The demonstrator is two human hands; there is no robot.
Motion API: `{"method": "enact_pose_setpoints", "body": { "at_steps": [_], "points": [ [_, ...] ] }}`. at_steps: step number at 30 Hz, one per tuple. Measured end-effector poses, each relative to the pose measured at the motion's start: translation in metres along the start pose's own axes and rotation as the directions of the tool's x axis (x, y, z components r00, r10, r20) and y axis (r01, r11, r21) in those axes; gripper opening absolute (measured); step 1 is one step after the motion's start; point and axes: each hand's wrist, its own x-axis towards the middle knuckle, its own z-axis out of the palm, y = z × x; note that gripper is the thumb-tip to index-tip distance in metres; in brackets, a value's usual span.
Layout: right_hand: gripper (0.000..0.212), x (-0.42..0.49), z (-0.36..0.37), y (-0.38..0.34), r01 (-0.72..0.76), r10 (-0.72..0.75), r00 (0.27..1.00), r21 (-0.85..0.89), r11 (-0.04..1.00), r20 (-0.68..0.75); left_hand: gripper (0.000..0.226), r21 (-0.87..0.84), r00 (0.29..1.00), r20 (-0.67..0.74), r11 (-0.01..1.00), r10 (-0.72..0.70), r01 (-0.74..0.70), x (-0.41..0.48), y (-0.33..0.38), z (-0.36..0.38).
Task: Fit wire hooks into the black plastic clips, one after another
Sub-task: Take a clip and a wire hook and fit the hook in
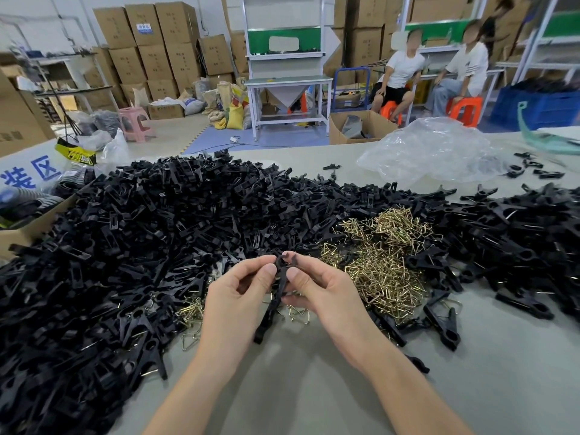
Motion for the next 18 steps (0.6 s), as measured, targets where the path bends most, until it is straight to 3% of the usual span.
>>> {"method": "enact_pose_setpoints", "body": {
  "at_steps": [11, 16, 18],
  "points": [
    [0.029, 0.0, 0.0, 0.0, -0.003, 0.003, 1.0, -0.012, 1.0, 0.001, 0.018, 0.02, 0.999, 0.051, 1.0, 0.014, -0.015, -0.002, 0.001, 0.004],
    [0.023, -0.002, -0.003, -0.005, 0.037, -0.038, 0.999, 0.006, 0.999, 0.019, 0.025, 0.093, 0.997, 0.043, 0.993, 0.07, -0.074, -0.008, 0.002, 0.009],
    [0.023, 0.001, -0.008, -0.008, 0.061, -0.06, 0.997, 0.037, 0.997, -0.05, 0.026, 0.231, 0.991, 0.015, 0.964, 0.13, -0.13, -0.011, -0.004, 0.013]
  ]
}}
